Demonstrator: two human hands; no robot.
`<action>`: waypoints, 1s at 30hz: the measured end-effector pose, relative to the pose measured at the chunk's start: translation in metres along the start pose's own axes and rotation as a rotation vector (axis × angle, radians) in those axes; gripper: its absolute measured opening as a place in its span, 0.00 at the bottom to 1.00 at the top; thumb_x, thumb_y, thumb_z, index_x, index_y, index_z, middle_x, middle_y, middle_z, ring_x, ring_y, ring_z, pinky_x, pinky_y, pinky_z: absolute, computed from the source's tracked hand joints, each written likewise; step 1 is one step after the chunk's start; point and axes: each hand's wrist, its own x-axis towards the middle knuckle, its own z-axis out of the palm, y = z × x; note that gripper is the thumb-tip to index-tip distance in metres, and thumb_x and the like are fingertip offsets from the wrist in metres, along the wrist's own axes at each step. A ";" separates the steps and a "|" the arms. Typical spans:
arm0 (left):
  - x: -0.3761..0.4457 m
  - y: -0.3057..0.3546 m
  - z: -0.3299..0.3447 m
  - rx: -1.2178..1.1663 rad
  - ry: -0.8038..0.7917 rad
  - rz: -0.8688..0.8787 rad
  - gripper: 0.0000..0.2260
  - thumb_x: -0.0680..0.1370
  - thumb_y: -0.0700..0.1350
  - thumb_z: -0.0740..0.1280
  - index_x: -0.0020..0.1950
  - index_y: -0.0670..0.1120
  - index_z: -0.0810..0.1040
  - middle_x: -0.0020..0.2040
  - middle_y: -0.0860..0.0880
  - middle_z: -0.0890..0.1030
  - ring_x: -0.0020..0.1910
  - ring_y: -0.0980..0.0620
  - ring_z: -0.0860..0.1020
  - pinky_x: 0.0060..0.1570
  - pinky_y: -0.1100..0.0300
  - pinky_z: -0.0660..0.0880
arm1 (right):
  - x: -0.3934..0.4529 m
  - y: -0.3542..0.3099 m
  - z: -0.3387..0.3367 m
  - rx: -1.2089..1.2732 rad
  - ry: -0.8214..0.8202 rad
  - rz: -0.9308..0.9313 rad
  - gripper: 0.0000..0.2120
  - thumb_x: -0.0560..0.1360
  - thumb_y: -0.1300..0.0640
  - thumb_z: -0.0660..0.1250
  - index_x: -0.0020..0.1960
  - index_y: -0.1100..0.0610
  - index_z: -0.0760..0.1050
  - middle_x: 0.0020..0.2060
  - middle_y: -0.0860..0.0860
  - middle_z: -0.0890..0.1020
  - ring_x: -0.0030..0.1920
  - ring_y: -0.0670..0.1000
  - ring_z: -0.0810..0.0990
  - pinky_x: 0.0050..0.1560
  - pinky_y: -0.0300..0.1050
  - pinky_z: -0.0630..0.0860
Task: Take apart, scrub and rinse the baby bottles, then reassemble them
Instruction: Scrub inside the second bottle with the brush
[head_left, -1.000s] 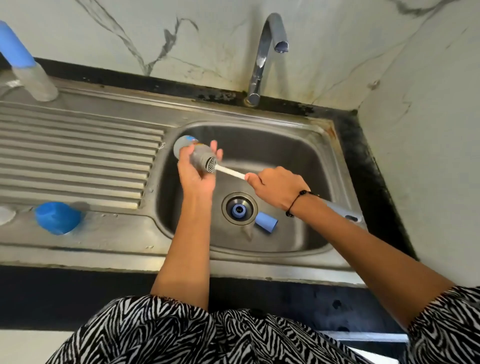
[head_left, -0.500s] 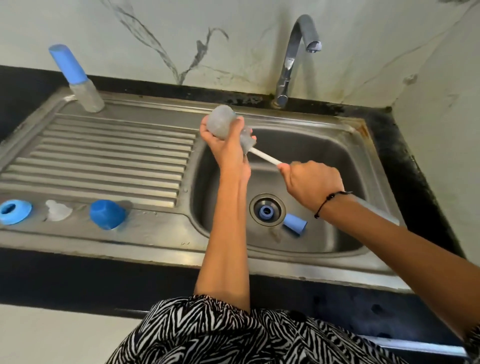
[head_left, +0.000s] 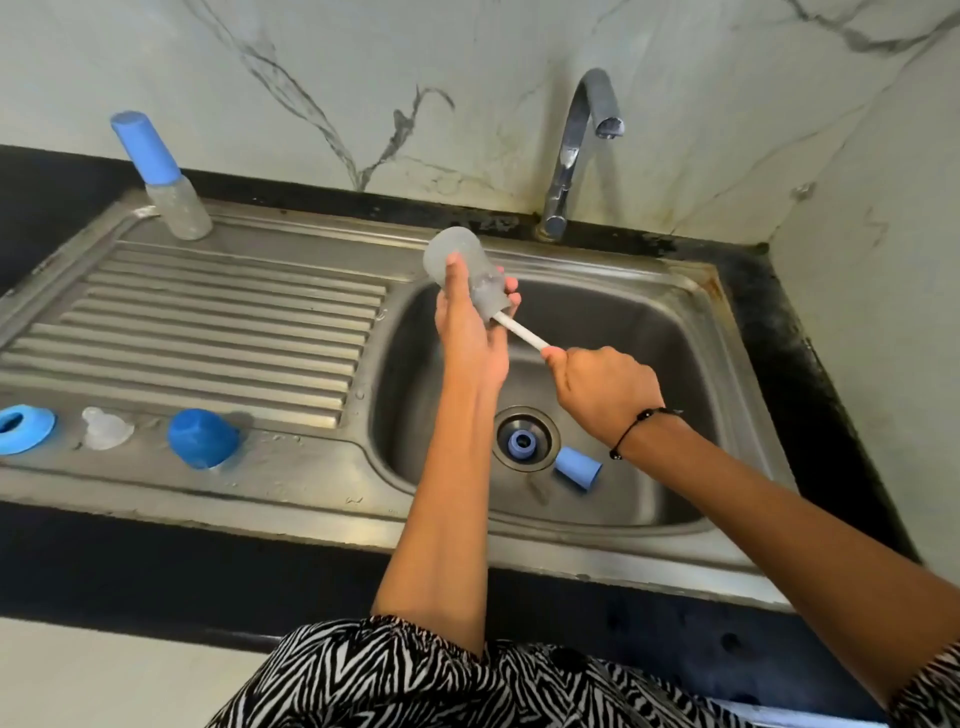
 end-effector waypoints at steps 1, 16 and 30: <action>0.000 -0.002 0.002 0.039 0.000 0.015 0.20 0.81 0.51 0.60 0.66 0.38 0.66 0.40 0.44 0.75 0.33 0.50 0.76 0.34 0.60 0.74 | 0.002 0.000 -0.002 -0.033 0.018 0.000 0.26 0.82 0.43 0.43 0.50 0.58 0.74 0.45 0.56 0.80 0.46 0.60 0.78 0.39 0.46 0.67; -0.003 0.003 -0.012 -0.004 0.050 0.046 0.12 0.79 0.42 0.63 0.58 0.35 0.72 0.48 0.39 0.74 0.47 0.46 0.76 0.49 0.54 0.76 | -0.020 0.003 -0.013 -0.027 0.011 -0.033 0.20 0.82 0.47 0.45 0.48 0.57 0.71 0.38 0.54 0.76 0.38 0.57 0.73 0.36 0.46 0.66; 0.004 0.021 -0.028 -0.333 0.093 -0.052 0.18 0.78 0.53 0.65 0.57 0.39 0.71 0.42 0.42 0.77 0.34 0.48 0.80 0.42 0.52 0.81 | -0.034 0.026 0.001 -0.029 -0.005 -0.294 0.22 0.81 0.52 0.49 0.74 0.44 0.51 0.49 0.49 0.79 0.46 0.58 0.78 0.40 0.47 0.70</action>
